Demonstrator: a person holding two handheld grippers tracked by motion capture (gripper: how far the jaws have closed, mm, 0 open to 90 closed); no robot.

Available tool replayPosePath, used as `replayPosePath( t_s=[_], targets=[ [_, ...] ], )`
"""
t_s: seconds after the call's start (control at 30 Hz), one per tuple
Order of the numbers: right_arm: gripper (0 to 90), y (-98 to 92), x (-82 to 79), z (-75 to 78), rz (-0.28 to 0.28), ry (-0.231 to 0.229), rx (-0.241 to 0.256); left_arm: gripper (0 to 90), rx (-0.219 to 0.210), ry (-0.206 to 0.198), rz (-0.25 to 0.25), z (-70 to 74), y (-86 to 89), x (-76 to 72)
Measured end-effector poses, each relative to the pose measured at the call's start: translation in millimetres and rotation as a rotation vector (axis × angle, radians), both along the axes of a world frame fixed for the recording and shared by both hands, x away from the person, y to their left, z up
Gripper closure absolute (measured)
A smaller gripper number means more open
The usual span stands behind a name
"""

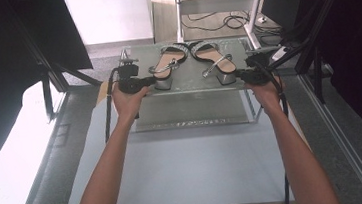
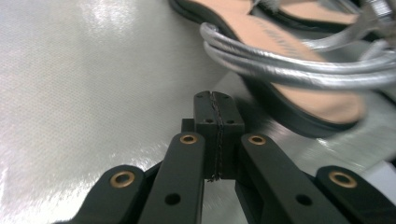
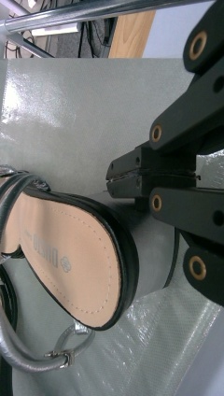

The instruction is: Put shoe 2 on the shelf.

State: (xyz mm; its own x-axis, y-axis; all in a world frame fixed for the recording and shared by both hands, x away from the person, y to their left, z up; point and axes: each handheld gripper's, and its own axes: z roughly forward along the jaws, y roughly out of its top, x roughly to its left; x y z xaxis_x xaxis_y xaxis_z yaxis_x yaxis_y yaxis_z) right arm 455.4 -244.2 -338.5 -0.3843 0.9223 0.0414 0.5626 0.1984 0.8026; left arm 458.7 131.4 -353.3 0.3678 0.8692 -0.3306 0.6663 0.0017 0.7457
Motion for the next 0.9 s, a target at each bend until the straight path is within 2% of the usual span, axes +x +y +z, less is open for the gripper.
replayPosePath(
  t_s=[0.07,0.1,0.2,0.33,0.4,0.43,0.6,0.77,0.9],
  targets=[
    [89.5,2.0,-1.9,-0.5,0.017,0.004,0.002,90.0,-0.046,0.018,-0.016,-1.3,0.1,0.6],
    [89.5,3.9,-3.2,-0.8,0.033,0.004,0.002,90.0,-0.052,0.019,-0.020,-1.3,-1.2,0.0],
    [89.5,14.1,-8.3,-0.8,0.078,-0.003,0.004,90.0,-0.051,0.017,-0.048,0.1,-11.9,-3.7],
    [89.6,34.0,-15.8,-1.5,0.132,-0.015,0.001,90.0,-0.018,0.013,-0.063,2.4,-27.9,-7.2],
    [89.6,42.2,-18.6,-1.7,0.143,-0.030,-0.026,90.0,-0.010,0.014,-0.070,3.0,-33.6,-8.2],
    [89.6,45.7,-19.5,-1.7,0.146,-0.032,-0.038,90.0,-0.022,0.020,-0.074,3.1,-36.6,-8.4],
    [89.6,61.1,-23.3,-2.6,0.166,-0.034,-0.032,90.0,-0.044,0.021,-0.071,1.8,-43.5,-9.3],
    [89.6,65.4,-22.5,-4.4,0.178,-0.031,-0.003,90.0,-0.058,0.023,-0.069,0.8,-46.3,-9.3],
    [89.3,65.5,-21.7,-6.3,0.178,-0.030,-0.008,90.0,-0.061,0.024,-0.073,0.7,-49.3,-10.4]
  ],
)
